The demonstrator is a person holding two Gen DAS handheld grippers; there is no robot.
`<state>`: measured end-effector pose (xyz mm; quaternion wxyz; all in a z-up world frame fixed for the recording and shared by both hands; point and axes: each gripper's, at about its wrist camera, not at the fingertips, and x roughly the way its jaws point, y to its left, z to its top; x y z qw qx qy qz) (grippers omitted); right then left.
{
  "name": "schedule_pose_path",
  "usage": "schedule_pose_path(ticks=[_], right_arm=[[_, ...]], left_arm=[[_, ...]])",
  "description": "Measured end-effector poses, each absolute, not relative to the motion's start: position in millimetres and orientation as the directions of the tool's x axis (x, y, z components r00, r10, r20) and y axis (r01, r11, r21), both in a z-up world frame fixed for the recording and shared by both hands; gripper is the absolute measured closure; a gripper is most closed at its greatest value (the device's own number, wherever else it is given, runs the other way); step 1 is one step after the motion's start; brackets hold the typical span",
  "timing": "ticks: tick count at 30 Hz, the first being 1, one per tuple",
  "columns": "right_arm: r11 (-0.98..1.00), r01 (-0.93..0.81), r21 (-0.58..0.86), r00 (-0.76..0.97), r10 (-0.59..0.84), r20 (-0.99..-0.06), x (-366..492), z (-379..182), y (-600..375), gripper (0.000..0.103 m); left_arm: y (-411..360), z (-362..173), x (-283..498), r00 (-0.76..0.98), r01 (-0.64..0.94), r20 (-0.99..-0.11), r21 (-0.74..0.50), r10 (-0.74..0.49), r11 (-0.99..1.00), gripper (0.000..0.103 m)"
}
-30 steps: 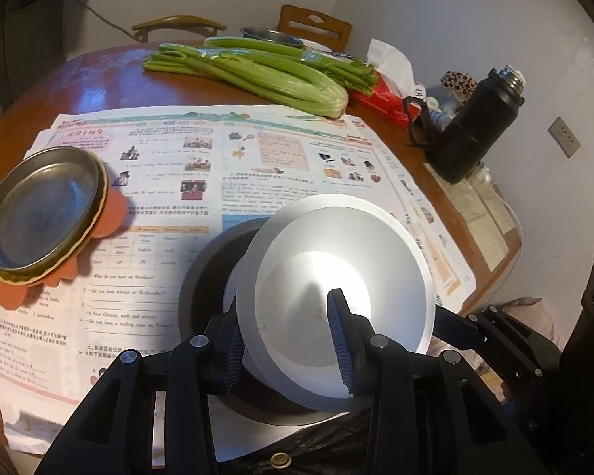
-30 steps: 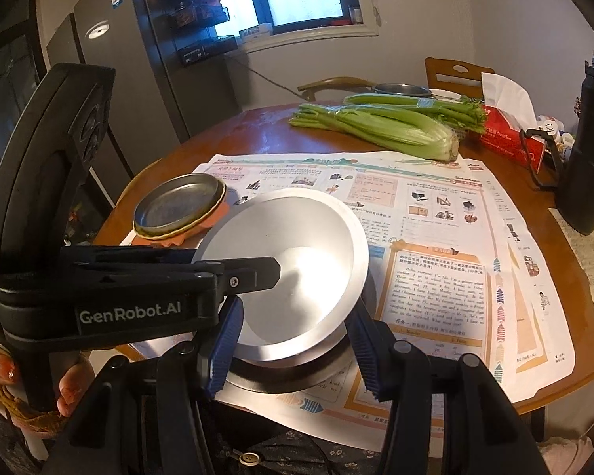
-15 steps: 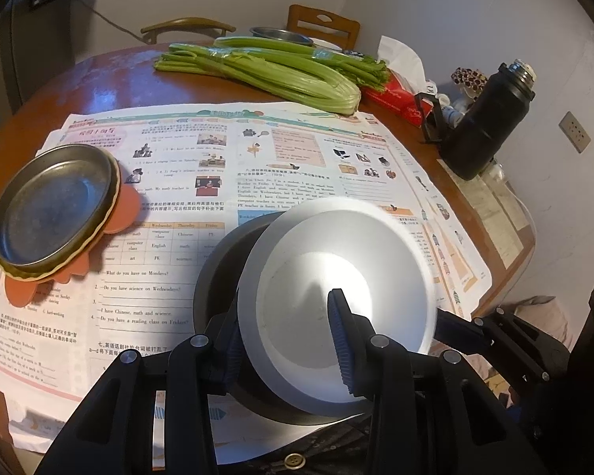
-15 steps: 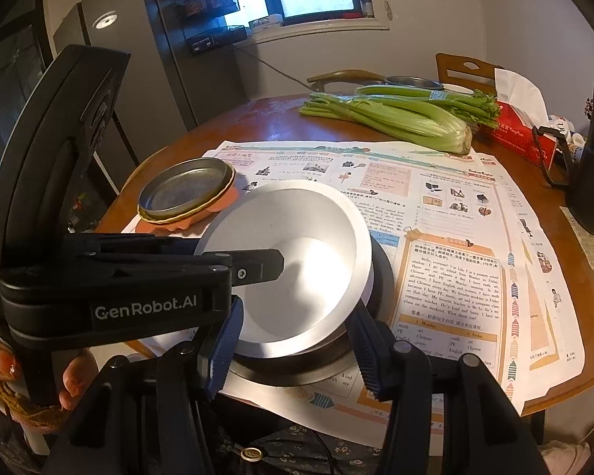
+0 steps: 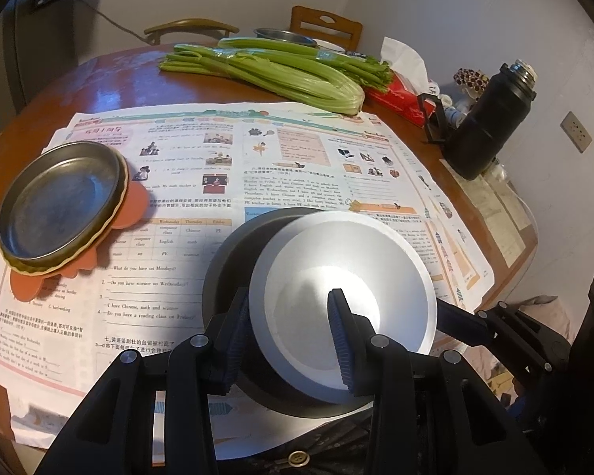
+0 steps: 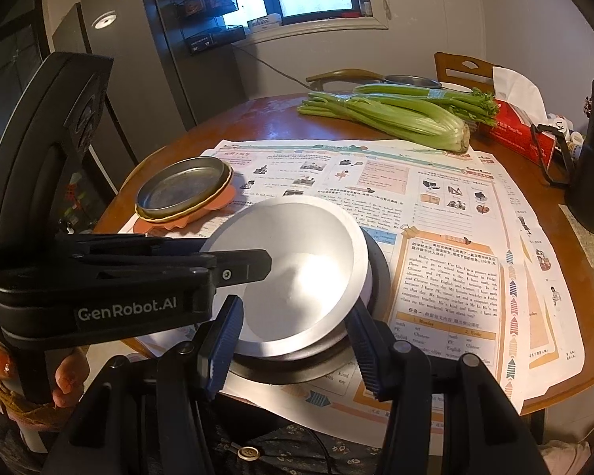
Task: Organize plates and bowls
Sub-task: 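Carry the second white bowl with the left tool and lower it into the nested bowls, then open the left tool to release the second white bowl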
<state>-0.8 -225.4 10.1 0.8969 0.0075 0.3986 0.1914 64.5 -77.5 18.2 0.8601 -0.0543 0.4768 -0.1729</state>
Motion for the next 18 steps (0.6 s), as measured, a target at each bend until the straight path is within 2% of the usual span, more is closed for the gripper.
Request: schedule_pose_path(ticks=[18], right_arm=[[0.935,-0.324,0.145,0.632,0.328,-0.702,-1.8,14.1,-229.4,0.049]], left_arm=[[-73.0,16.7,64.6,0.484,0.234,-0.805,-0.259,-0.343,0.937,0.063]])
